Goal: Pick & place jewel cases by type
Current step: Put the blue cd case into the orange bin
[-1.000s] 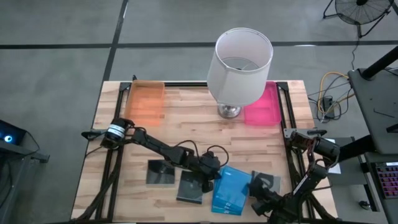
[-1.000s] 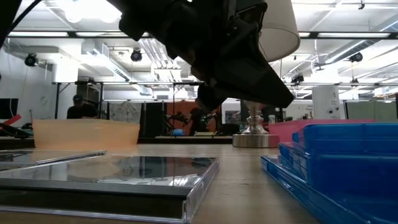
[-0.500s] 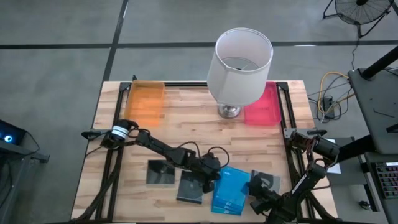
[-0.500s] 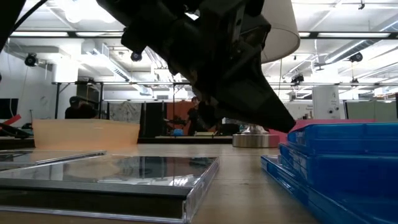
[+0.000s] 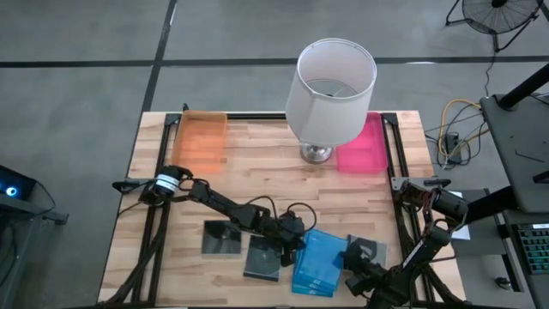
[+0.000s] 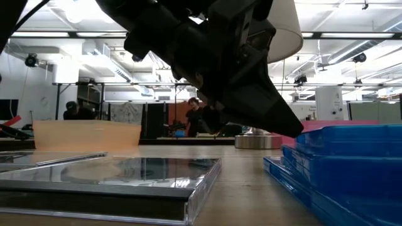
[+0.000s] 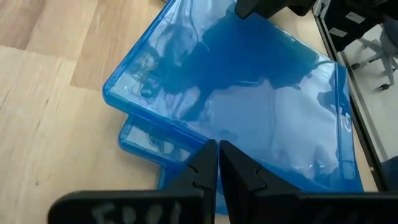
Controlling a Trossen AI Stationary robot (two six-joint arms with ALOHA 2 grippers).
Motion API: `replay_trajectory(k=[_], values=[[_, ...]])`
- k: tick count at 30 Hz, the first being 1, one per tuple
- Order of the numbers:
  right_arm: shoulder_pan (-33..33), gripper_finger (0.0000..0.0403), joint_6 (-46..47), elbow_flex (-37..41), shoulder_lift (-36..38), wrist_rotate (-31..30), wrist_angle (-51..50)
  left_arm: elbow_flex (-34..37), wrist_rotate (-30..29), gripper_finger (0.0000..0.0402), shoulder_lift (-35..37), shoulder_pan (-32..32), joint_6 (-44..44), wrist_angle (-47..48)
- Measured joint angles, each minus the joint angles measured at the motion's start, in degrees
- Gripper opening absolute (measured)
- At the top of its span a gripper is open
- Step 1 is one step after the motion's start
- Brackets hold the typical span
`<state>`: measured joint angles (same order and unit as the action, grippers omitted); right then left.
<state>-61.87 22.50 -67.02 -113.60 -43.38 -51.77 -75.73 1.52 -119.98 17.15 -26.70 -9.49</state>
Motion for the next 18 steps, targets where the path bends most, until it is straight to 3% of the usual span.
replay_trajectory(k=[18], values=[[0.00,0.0166,0.14,-0.10,0.00,-0.03,3.08,-0.36,0.17,0.0000,-0.02,-0.07,-1.04,-0.56]])
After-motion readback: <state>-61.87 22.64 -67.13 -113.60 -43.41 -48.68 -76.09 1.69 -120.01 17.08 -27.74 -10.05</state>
